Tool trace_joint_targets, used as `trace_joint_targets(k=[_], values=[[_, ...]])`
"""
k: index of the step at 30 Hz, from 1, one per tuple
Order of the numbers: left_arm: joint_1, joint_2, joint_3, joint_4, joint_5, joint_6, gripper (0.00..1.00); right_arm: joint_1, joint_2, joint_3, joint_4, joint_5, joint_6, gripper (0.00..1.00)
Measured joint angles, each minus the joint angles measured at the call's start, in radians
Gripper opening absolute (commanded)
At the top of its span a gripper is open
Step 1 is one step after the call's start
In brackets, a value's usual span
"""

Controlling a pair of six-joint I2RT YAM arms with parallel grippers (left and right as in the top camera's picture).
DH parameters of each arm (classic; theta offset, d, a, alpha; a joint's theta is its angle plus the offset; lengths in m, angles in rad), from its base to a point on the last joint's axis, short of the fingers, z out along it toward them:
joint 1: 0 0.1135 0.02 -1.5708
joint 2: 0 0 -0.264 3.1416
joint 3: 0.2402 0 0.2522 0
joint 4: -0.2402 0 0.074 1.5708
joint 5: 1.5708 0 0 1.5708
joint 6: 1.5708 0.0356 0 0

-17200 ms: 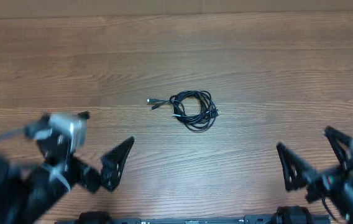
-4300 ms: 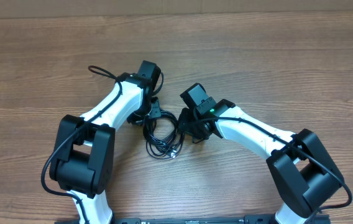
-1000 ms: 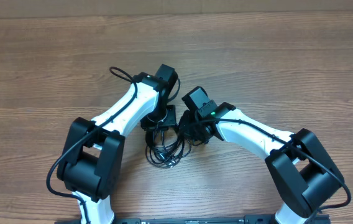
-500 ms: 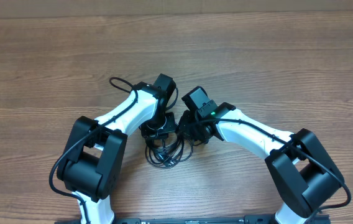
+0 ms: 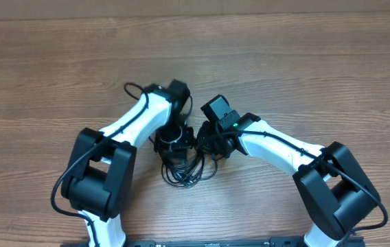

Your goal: Untangle cables

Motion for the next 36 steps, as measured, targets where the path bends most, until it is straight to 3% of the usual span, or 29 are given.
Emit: trace_joint_targets(k=[3,5,11,20,27,36], values=[[0.018,0.000,0.064,-0.035,0.016,0.040,0.45,0.000,0.000,0.000,0.000,0.000,0.000,0.06],[0.027,0.000,0.093,-0.040,0.017,0.065,0.52,0.000,0.000,0.000,0.000,0.000,0.000,0.08],[0.043,0.000,0.110,-0.040,-0.092,0.045,0.55,0.000,0.000,0.000,0.000,0.000,0.000,0.09],[0.044,0.000,0.109,0.082,-0.306,-0.118,0.51,0.000,0.000,0.000,0.000,0.000,0.000,0.09],[0.044,0.000,0.075,0.190,-0.346,-0.204,0.48,0.000,0.000,0.000,0.000,0.000,-0.001,0.10],[0.044,0.000,0.044,0.180,-0.346,-0.223,0.51,0.000,0.000,0.000,0.002,0.000,0.000,0.10]])
